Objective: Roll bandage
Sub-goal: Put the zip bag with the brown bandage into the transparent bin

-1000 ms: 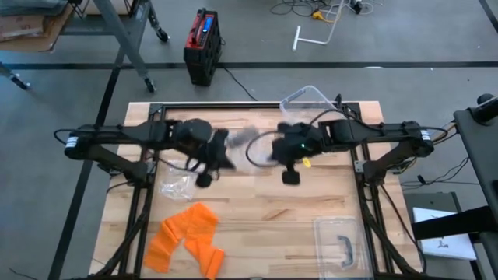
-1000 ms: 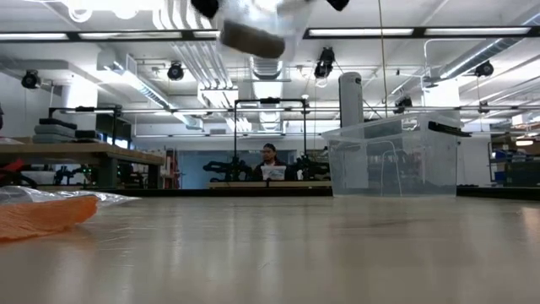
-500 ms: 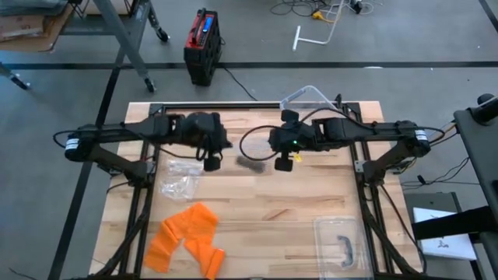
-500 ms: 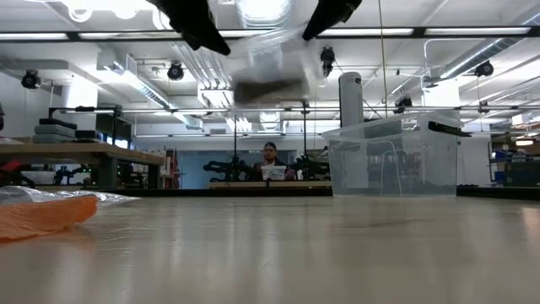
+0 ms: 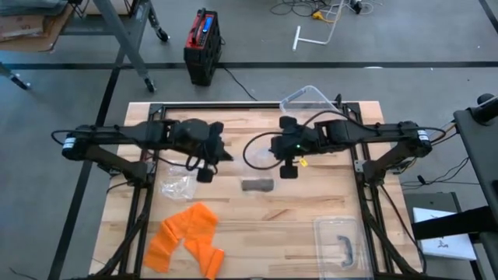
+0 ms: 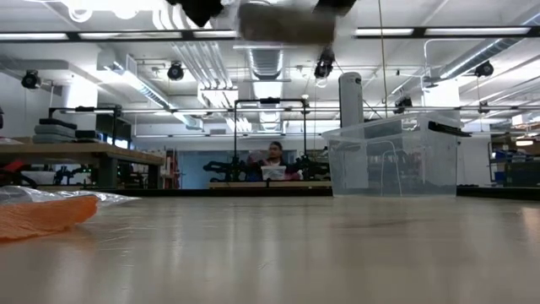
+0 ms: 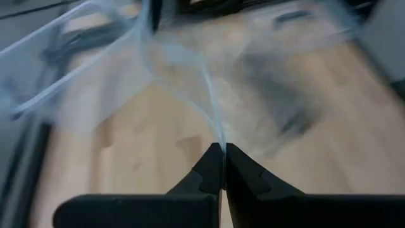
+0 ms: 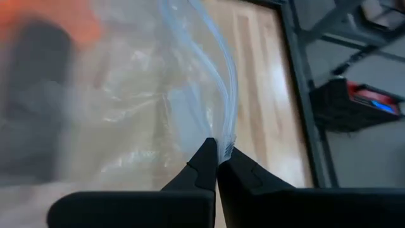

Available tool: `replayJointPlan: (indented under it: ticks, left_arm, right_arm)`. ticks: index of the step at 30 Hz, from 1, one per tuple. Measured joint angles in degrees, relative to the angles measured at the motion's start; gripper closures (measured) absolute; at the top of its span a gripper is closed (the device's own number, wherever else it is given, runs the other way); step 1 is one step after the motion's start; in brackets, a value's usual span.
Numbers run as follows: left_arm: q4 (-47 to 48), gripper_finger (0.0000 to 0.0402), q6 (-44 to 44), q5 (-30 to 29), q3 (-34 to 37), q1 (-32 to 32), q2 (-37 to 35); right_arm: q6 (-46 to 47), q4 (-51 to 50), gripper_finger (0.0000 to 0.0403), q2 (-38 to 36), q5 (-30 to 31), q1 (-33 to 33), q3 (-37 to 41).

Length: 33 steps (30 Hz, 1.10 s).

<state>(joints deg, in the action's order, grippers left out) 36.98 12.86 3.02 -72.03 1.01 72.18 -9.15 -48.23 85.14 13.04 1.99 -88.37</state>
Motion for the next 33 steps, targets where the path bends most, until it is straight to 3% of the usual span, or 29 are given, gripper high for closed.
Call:
replayJointPlan:
  ticks: [8, 15, 24, 33]
  left_arm:
    - [-17.5, 0.0401, -0.1, -1.9, 3.6, 4.3, 1.7]
    - [-25.5, 0.0401, 3.3, -1.9, 0.4, 8.1, 8.2]
    - [-26.1, 0.0401, 3.6, -2.0, -16.7, 17.7, 25.0]
    - [-23.3, 0.0401, 5.8, 3.9, -36.4, 22.3, 41.8]
  right_arm:
    - [-2.4, -1.1, 0.0403, -0.2, 2.2, -5.1, 0.3]
    - [-5.9, -3.3, 0.0403, -3.1, 2.1, -13.1, 0.7]
    - [-12.8, -3.3, 0.0403, -7.1, 2.2, -27.8, 0.7]
    - [-17.9, -3.3, 0.0403, -7.2, 1.6, -40.8, 2.1]
